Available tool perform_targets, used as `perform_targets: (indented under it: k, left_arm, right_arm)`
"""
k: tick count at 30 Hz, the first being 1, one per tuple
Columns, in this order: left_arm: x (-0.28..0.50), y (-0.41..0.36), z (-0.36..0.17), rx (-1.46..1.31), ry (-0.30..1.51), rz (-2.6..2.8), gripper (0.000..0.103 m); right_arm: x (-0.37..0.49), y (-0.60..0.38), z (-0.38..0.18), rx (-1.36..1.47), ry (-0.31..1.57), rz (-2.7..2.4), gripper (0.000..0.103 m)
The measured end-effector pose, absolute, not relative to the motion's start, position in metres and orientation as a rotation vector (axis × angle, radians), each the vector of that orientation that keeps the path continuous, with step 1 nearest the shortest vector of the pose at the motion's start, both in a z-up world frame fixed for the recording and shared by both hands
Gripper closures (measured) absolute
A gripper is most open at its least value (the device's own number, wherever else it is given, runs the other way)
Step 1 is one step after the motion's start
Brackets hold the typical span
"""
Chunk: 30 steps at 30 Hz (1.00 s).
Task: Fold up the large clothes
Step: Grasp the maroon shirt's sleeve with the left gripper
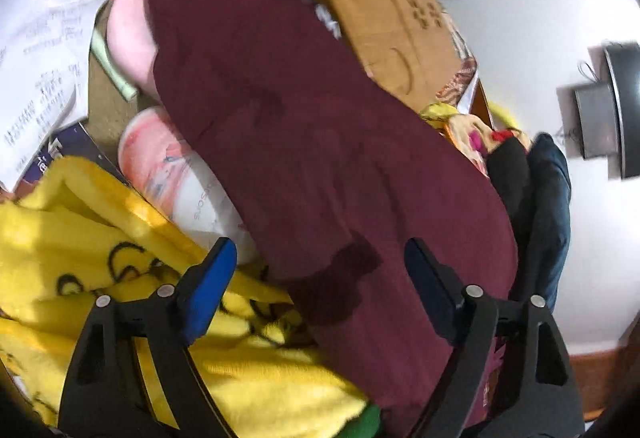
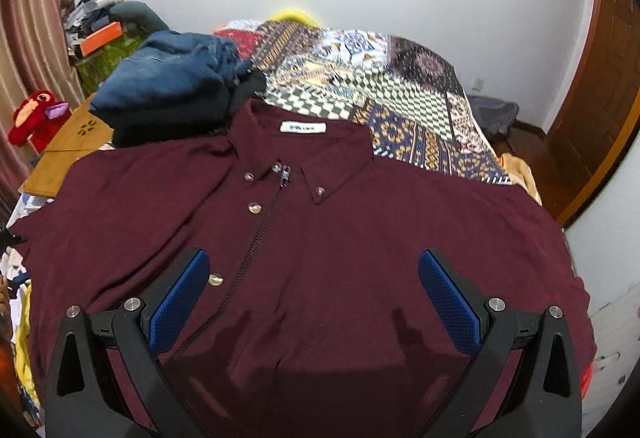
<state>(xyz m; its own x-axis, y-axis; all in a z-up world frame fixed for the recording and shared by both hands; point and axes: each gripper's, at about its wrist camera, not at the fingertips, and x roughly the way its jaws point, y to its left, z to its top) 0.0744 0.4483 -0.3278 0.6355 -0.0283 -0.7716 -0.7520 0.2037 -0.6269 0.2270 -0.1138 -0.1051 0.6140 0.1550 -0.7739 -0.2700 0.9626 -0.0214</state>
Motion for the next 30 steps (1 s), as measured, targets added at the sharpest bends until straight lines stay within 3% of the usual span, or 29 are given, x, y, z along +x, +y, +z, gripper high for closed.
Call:
perform_targets:
  k: [1,6,9,10,11,14,18,30]
  left_arm:
    - [0.075,0.449,-0.327,-1.269,0.753,0.598,0.018]
    - [0.082,0.457,-0.318,-1.129,0.757,0.671,0.043]
    - [0.094,0.46,-0.316,-1.018,0.806,0.71,0.069]
    - [0.097,0.465,-0.32,-0.988,0.825,0.725,0.086]
    - [0.102,0.463,-0.321,-0.957,0.849,0.739,0.092]
    - [0.11,0.458,-0.313,-0.89,0.847,0.755,0.099]
    - [0.118,0.44,-0.274,-0.785,0.776,0.739,0.1]
    - [0.154,0.326,-0.098,-0.521,0.47,0.341,0.102]
  right_arm:
    - [0.23,-0.114,-0.106,-0.138,0.884,0.243,0.0]
    - [0.234,-0.116,-0.109,-0.116,0.907,0.245,0.0]
    - [0.233,-0.117,-0.106,-0.11,0.902,0.25,0.0]
    - [0.232,-0.117,-0.104,-0.11,0.898,0.252,0.0]
    - [0.231,-0.118,-0.102,-0.11,0.893,0.253,0.0]
    - [0.228,-0.121,-0.095,-0.114,0.87,0.254,0.0]
    - [0.223,-0.127,-0.084,-0.116,0.834,0.244,0.0]
    - [0.205,-0.152,-0.067,-0.073,0.774,0.229,0.0]
